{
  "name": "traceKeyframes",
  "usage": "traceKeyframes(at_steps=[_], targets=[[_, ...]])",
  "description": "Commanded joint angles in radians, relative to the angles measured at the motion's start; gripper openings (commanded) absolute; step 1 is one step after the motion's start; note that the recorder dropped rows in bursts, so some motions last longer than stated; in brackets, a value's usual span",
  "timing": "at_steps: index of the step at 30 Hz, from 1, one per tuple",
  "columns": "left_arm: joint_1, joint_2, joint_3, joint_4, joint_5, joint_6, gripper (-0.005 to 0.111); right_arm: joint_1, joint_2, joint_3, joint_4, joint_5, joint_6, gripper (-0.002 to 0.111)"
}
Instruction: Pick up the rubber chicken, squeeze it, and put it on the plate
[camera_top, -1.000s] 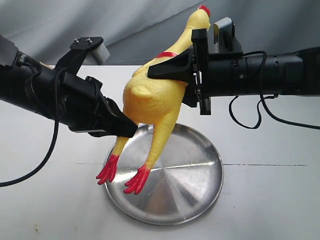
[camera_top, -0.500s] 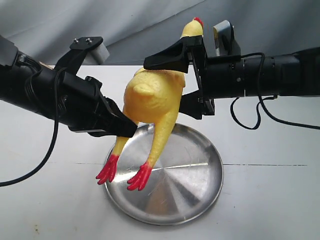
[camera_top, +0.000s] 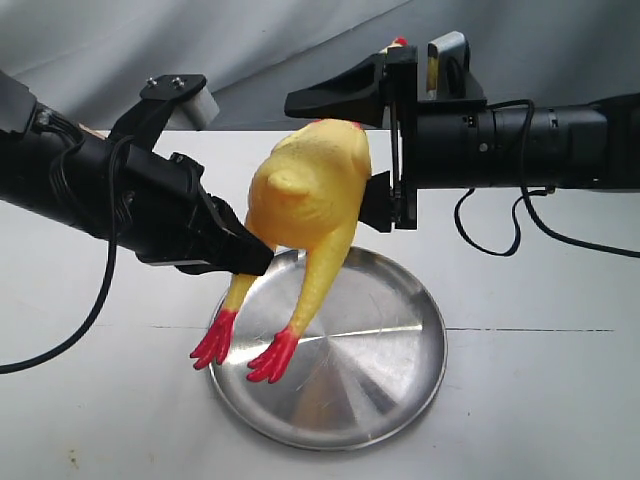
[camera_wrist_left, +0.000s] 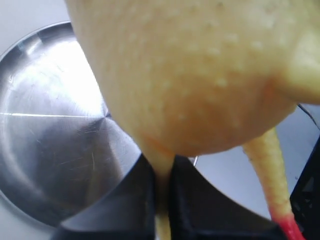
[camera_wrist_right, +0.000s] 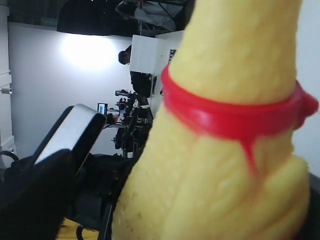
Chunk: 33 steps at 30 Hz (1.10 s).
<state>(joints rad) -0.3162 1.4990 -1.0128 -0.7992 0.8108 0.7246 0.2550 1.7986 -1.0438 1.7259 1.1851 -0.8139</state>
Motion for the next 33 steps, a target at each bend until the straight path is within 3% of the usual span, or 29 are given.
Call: traceKeyframes(at_steps=[1,3,18,22,23,28,29,33], targets=[[-0.003,-0.005,-0.01,-0.014,-0.011,0.007,0.0,-0.006,-0.002,-0.005,-0.042,-0.005,-0.002,0.035],[-0.003,-0.005,-0.01,-0.014,-0.011,0.007,0.0,-0.006,-0.002,-0.005,-0.05,-0.005,-0.029,0.0],[-0.003,-0.005,-0.01,-0.014,-0.004,0.006,0.0,-0.006,-0.002,-0.005,-0.038,-0.008,-0.031,0.001],[-0.003,-0.005,-0.01,-0.014,-0.004,0.006,0.0,-0.006,-0.002,-0.005,-0.038,-0.018,-0.033,0.021],[-0.003,-0.005,-0.01,-0.014,-0.004,0.006,0.0,-0.006,-0.002,-0.005,-0.038,-0.018,-0.035,0.039],[-0.003,-0.005,-0.01,-0.014,-0.004,0.006,0.0,-0.006,-0.002,-0.005,-0.036,-0.04,-0.037,0.098],[-0.003,-0.005,-0.01,-0.014,-0.004,0.006,0.0,-0.006,-0.002,-0.005,-0.036,-0.045,-0.037,0.105],[-0.003,-0.005,-0.01,-0.014,-0.004,0.006,0.0,-0.006,-0.002,-0.005,-0.034,-0.05,-0.031,0.105]])
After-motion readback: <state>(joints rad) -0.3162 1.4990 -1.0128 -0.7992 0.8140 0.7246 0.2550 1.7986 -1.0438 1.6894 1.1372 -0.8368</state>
